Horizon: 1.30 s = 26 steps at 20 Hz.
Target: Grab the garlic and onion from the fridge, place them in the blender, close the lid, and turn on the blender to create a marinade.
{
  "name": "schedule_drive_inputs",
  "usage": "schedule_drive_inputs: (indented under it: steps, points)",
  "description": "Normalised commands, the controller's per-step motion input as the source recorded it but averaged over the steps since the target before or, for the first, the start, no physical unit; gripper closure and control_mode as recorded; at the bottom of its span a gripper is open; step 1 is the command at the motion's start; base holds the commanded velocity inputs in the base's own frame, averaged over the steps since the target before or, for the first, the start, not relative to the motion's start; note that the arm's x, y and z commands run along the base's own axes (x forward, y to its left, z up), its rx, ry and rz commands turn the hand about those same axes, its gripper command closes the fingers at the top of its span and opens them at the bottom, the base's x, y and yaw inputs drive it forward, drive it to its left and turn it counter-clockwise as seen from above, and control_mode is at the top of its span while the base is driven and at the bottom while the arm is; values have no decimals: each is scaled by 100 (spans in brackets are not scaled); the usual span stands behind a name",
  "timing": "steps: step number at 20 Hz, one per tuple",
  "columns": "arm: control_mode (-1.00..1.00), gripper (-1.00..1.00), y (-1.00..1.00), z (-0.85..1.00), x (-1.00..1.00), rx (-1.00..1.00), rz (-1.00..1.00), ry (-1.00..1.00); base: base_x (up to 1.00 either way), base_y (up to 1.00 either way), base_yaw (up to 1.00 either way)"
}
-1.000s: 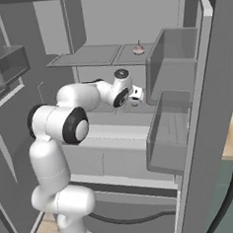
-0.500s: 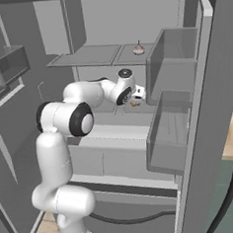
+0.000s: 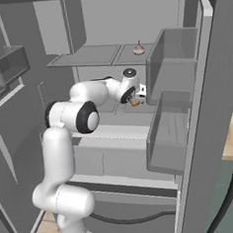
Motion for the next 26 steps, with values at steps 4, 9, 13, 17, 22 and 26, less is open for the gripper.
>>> schedule_drive_inputs:
  steps: [4,9,13,17,22,26]
  points:
    - [-100,-100,-2,-22,37,0,0,2,0,0,0]
    - [-100,-100,0,-28,22,0,0,7,0,0,0]
    - [-100,100,0,-32,21,0,0,4,0,0,0]
    - [-100,100,6,-49,-74,0,0,-2,0,0,0]
    - [-100,100,13,-32,-76,0,0,-8,0,0,0]
    - [-100,100,2,24,-90,0,0,-33,0,0,0]
